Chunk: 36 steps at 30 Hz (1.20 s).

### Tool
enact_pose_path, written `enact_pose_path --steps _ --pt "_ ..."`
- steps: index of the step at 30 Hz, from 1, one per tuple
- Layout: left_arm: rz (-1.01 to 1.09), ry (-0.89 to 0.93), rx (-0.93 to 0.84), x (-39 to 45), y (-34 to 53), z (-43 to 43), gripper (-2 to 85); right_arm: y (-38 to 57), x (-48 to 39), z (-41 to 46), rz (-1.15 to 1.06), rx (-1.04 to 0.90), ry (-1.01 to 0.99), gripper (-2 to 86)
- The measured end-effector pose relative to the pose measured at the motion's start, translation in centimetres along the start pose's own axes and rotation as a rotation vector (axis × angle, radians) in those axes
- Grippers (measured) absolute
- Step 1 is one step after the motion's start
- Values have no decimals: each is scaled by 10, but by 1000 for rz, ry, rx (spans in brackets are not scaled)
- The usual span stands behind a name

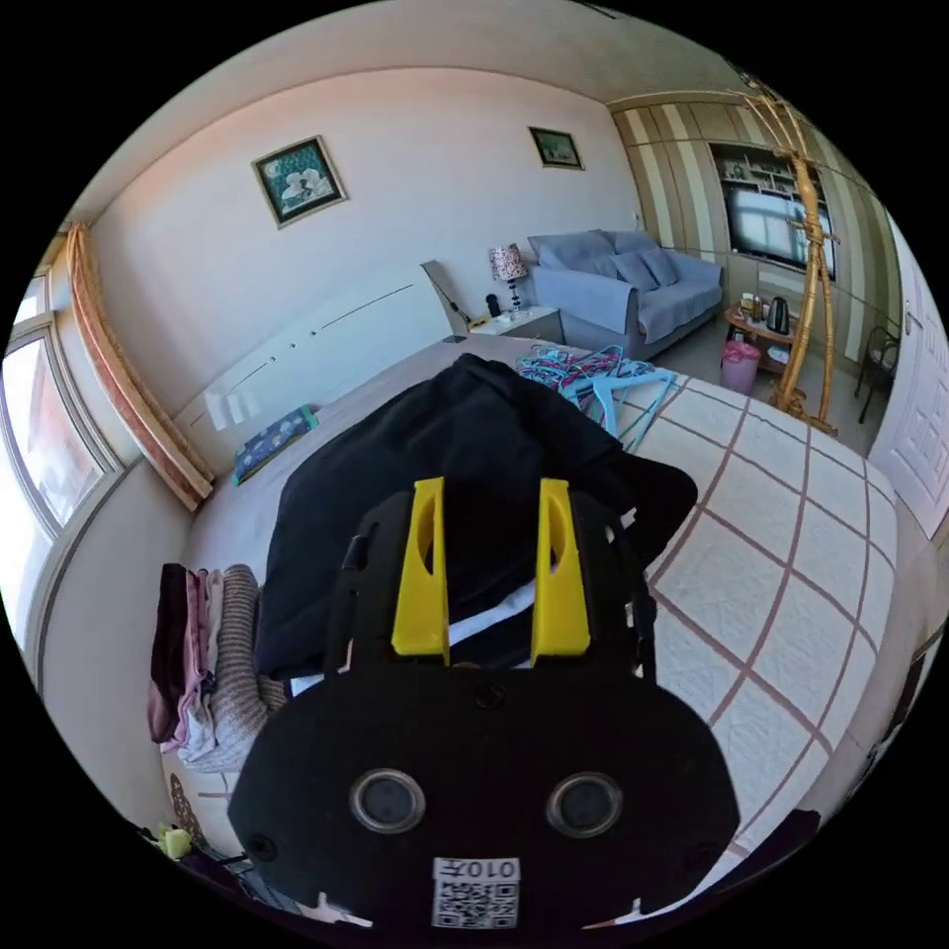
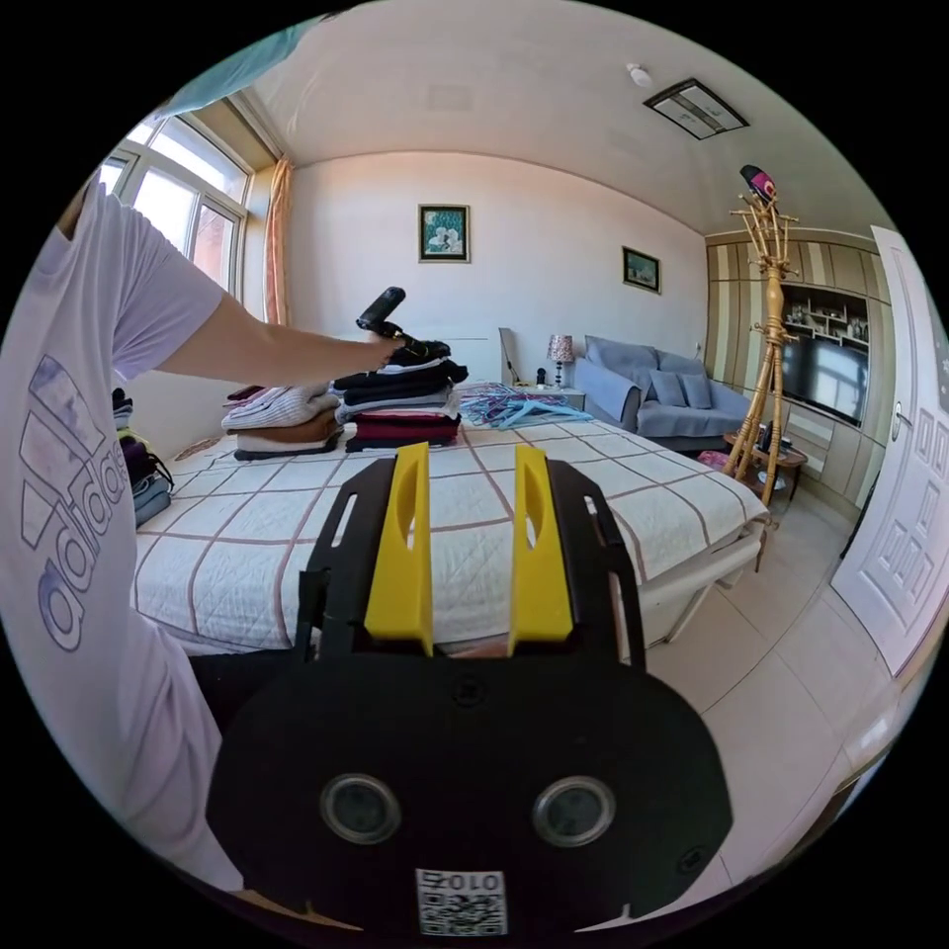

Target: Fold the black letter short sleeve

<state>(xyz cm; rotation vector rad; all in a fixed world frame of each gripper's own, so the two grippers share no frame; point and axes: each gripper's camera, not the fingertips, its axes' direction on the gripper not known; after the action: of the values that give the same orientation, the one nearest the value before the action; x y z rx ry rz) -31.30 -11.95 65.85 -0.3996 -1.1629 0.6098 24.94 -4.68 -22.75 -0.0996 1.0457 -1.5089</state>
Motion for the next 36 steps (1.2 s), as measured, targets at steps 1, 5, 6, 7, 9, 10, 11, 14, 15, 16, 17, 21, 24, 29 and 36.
enact_pose_path --steps 1,5,6,7,9,10,11,14,15,16,17,21,24,29,36 --pt "-21 -5 2 -6 3 0 93 3 0 -1 -3 -1 14 124" --pt "-200 157 93 -72 21 -29 72 13 1 -5 4 0 19 118" --pt "-240 190 188 -93 27 -54 69 16 1 -6 11 7 14 117" --pt "-249 203 237 -103 31 -68 67 18 0 -8 14 13 4 115" --pt "-253 294 418 -139 45 -132 62 21 -3 -8 9 22 -6 113" --pt "-248 330 458 -148 49 -148 61 21 -6 -7 4 26 -12 113" --pt "-230 399 531 -161 57 -182 60 21 -8 -7 3 27 -18 113" --pt "-135 492 662 -177 79 -266 57 17 -22 -7 -2 57 -70 111" --pt "-121 508 691 -182 88 -296 56 14 -29 -8 -14 71 -92 111" --pt "-122 519 702 -184 93 -308 55 12 -38 -9 -31 81 -103 110" --pt "-129 549 725 -190 102 -332 54 10 -43 -9 -40 83 -105 110" --pt "-165 636 721 -202 132 -386 51 7 -72 -12 -81 74 -114 110" --pt "-71 579 593 -185 151 -392 53 8 -87 -12 -106 20 -126 111" --pt "219 672 212 -128 202 -315 61 12 -105 -17 -143 1 -103 106" --pt "112 689 -151 -91 380 -162 75 6 -118 -1 -147 -40 -182 110"
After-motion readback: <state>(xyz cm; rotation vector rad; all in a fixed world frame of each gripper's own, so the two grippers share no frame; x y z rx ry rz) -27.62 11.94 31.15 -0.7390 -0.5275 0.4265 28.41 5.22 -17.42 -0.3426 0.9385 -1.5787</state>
